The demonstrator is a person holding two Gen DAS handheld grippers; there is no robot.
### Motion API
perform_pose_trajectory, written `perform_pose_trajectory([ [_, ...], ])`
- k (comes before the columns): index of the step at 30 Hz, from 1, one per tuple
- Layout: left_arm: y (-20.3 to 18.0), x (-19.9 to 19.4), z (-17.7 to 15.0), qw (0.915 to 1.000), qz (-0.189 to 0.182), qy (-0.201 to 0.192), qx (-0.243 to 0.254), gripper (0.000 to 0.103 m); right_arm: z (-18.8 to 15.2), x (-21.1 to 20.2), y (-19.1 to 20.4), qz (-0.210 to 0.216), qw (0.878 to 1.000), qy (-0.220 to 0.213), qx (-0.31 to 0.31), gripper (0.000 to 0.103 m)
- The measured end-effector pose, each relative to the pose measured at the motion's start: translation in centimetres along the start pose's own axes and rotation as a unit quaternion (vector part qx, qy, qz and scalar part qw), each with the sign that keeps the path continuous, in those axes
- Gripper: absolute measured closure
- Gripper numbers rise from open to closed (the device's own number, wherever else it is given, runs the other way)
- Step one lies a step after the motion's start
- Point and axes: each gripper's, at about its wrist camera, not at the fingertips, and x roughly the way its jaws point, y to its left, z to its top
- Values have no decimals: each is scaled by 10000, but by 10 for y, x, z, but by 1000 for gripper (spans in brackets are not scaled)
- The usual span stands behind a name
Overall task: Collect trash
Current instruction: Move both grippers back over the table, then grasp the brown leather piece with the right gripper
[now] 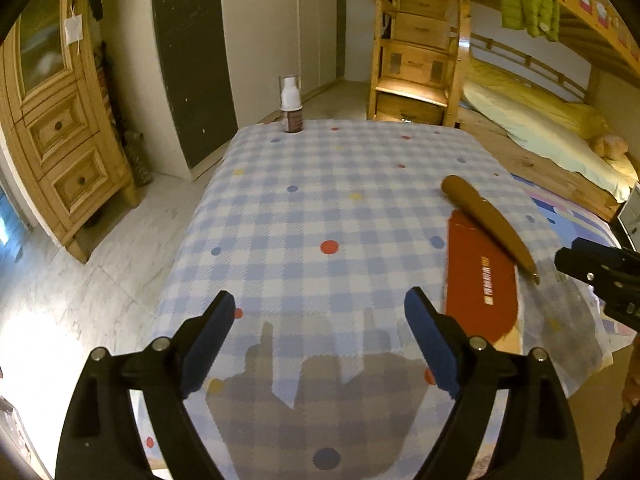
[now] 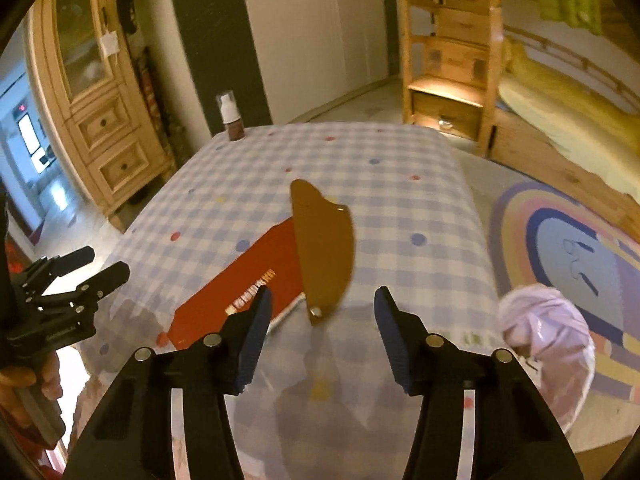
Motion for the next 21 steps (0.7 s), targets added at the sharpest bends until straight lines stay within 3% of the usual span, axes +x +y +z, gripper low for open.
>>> perform_pose_trajectory([
  [4, 0, 8, 2, 10000, -6, 65, 3, 19, 8, 22, -1, 105, 9998, 132, 79, 32],
  [7, -2, 16, 5, 9999, -7, 126, 12, 19, 13, 39, -5, 147, 9995, 263, 135, 31],
  [18, -3, 24, 5, 9997, -10, 233, 31, 19, 26, 71, 4, 0, 9989, 418, -210, 31],
  [21, -5, 20, 4, 9997, -56, 222, 57, 19, 26, 69, 4, 19, 9987, 425, -269, 44],
])
